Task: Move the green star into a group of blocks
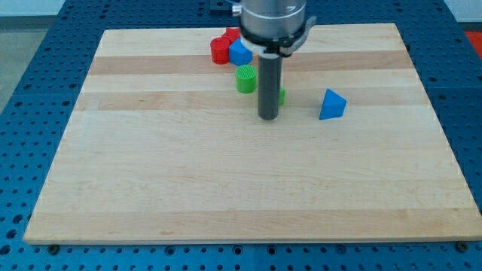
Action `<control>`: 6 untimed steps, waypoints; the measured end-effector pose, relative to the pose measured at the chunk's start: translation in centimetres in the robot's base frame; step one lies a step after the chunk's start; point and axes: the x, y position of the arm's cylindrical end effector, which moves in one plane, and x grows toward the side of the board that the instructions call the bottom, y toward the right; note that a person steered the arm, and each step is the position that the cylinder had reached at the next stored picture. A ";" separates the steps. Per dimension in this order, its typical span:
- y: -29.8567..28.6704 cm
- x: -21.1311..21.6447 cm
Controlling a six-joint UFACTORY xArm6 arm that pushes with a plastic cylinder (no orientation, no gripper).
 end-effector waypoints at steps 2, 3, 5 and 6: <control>0.7 -7.5; -2.9 -9.9; -0.7 -8.4; 1.2 -4.0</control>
